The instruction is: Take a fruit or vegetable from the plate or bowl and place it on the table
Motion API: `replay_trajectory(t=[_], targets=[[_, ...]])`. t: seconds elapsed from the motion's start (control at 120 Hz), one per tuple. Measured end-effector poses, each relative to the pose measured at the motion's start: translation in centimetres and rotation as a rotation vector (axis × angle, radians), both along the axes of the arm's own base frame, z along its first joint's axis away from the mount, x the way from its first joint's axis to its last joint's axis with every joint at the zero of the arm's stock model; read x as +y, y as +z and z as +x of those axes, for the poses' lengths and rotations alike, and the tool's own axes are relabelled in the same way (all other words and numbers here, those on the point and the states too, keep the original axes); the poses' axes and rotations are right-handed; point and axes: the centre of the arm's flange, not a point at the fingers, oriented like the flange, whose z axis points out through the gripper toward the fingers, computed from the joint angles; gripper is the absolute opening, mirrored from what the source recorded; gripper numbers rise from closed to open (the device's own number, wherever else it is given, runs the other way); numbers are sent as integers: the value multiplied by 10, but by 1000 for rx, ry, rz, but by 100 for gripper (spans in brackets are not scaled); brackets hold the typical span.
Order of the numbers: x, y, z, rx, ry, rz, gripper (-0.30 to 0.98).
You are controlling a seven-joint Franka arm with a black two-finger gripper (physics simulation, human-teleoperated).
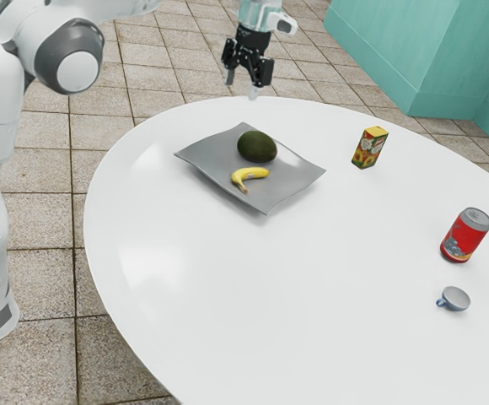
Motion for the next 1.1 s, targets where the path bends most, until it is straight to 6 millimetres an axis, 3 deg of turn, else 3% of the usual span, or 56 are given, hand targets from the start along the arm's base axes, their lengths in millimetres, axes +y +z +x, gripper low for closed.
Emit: replay_trajectory(t=[0.283,0.317,0.383,0.408,0.433,0.467,0.5,0.567,0.617,0.725,0.892,1.1], targets=[[4,4,2,-41,-50,0,69],[1,32,-6,-89,-58,21,69],[-21,129,-50,-265,-84,55,69],[-30,150,-60,-308,-98,55,69],[-36,157,-62,-325,-111,58,69],[-39,148,-51,-311,-124,66,69],[-45,121,-25,-266,-147,63,69],[-86,66,30,-188,-238,46,68],[-101,41,51,-167,-271,45,68],[-105,-26,89,-94,-287,31,68],[-81,-92,111,-17,-253,30,69],[-58,-130,108,49,-215,18,68]])
